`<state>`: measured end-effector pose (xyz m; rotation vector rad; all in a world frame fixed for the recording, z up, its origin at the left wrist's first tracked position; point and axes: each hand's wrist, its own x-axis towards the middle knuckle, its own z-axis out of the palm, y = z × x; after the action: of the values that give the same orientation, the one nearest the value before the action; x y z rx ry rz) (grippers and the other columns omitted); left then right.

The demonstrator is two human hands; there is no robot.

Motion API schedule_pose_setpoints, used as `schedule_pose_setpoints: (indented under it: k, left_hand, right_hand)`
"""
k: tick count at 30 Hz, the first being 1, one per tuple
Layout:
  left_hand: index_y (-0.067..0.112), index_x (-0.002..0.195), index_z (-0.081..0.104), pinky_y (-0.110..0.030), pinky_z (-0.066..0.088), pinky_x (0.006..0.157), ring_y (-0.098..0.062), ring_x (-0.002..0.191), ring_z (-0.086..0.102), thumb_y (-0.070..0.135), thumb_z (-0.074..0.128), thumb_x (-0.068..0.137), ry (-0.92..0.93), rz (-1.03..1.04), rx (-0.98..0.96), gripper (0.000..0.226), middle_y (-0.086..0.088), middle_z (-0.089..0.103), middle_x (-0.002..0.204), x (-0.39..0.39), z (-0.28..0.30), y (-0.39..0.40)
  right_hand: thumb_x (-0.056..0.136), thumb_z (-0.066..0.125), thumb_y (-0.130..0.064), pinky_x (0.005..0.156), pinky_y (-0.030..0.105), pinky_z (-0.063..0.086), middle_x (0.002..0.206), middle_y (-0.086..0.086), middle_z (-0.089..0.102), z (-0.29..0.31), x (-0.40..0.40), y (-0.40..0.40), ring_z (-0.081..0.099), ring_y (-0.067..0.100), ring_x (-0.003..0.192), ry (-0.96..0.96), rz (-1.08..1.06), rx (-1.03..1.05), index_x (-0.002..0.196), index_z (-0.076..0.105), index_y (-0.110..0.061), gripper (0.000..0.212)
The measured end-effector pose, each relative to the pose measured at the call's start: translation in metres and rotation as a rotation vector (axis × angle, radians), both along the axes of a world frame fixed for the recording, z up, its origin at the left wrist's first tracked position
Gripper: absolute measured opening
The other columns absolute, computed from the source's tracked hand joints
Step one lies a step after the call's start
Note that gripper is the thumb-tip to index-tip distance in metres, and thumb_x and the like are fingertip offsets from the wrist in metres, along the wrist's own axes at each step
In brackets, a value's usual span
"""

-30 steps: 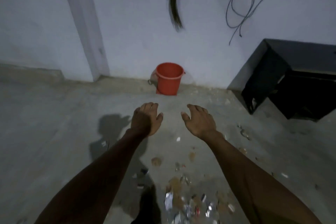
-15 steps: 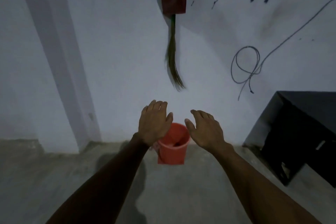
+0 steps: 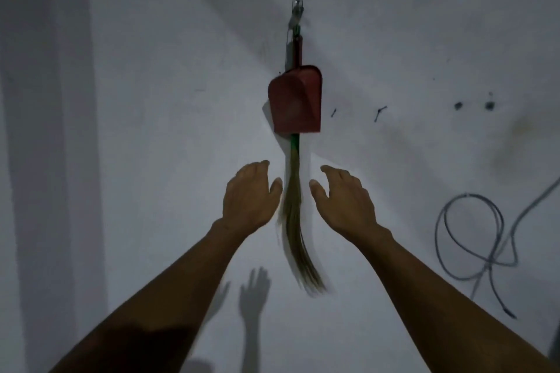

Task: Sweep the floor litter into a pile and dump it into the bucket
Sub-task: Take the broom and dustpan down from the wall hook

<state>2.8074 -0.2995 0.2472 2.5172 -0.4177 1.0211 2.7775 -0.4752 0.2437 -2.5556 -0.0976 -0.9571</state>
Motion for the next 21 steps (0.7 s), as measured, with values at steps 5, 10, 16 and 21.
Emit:
schedule_pose_setpoints:
  k: [5,10,16,21]
  left_hand:
    - [0.011,0.148,0.034,-0.04,0.031,0.109,-0.029,0.136,0.038,0.039,0.04,0.102,0.02,-0.068,-0.226,0.054,-0.011,0.039,0.15,0.108,0.065,-0.021]
    - [0.012,0.145,0.037,-0.04,0.037,0.101,-0.031,0.129,0.044,0.042,0.038,0.101,-0.013,-0.161,-0.392,0.054,-0.013,0.043,0.145,0.21,0.114,-0.036]
    - [0.01,0.142,0.041,-0.04,0.04,0.099,-0.031,0.127,0.048,0.046,0.038,0.1,-0.073,-0.234,-0.5,0.055,-0.013,0.047,0.142,0.322,0.198,-0.051]
    - [0.006,0.12,0.055,-0.036,0.042,0.083,-0.028,0.102,0.054,0.042,0.04,0.1,-0.125,-0.311,-0.53,0.044,-0.009,0.059,0.112,0.367,0.265,-0.067]
  right_hand:
    - [0.101,0.037,-0.049,0.108,0.044,0.036,0.149,0.008,0.042,0.058,0.099,-0.018,0.041,0.029,0.134,-0.093,0.001,0.067,0.148,0.035,-0.021,0.055]
    - [0.101,0.041,-0.047,0.103,0.045,0.042,0.139,0.012,0.051,0.106,0.192,-0.036,0.049,0.031,0.125,-0.239,-0.015,0.11,0.144,0.042,-0.018,0.052]
    - [0.101,0.042,-0.046,0.103,0.044,0.044,0.141,0.009,0.05,0.175,0.289,-0.054,0.051,0.026,0.124,-0.357,0.073,0.261,0.147,0.039,-0.016,0.054]
    - [0.104,0.04,-0.04,0.091,0.031,0.043,0.129,-0.002,0.054,0.236,0.341,-0.071,0.052,0.015,0.11,-0.384,0.335,0.498,0.139,0.047,-0.013,0.044]
